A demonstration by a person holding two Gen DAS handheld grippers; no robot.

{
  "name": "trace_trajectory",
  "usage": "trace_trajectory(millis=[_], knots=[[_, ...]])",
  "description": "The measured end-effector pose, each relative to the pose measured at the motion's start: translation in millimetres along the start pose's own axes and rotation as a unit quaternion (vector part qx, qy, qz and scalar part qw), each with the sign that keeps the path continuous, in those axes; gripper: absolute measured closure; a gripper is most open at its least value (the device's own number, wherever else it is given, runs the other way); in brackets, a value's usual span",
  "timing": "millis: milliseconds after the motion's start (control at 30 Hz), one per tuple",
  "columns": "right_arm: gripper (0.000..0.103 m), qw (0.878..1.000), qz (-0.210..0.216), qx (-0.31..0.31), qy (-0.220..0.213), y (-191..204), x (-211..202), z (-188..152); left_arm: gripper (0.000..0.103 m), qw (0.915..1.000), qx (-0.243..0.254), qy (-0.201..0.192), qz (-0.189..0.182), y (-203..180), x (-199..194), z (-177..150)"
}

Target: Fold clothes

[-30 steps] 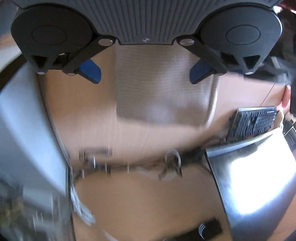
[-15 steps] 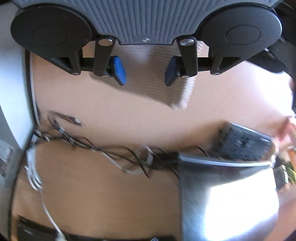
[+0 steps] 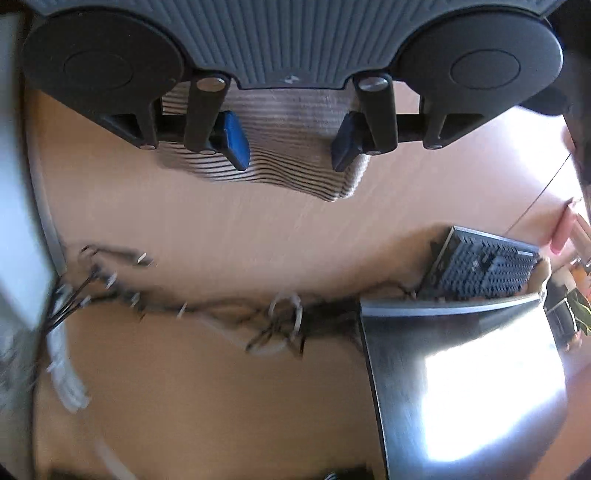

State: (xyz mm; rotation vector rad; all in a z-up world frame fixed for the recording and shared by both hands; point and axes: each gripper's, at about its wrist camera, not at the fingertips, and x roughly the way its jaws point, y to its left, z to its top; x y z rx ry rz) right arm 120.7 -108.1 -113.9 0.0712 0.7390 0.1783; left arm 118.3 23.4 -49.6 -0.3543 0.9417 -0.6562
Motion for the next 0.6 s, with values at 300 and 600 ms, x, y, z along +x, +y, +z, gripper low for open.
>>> trace_trajectory(millis=[300, 600], knots=[[0.05, 0.997, -0.048, 0.066, 0.003, -19.7, -37.3, -66.2, 0.048, 0.9983, -0.005, -0.036, -0.045, -0.2, -14.4, 48.9], [0.043, 0.994, -0.099, 0.033, 0.024, 20.2, -28.6, -58.6, 0.051, 0.998, 0.049, 0.03, -0.025, 14.5, 50.8, 78.8]])
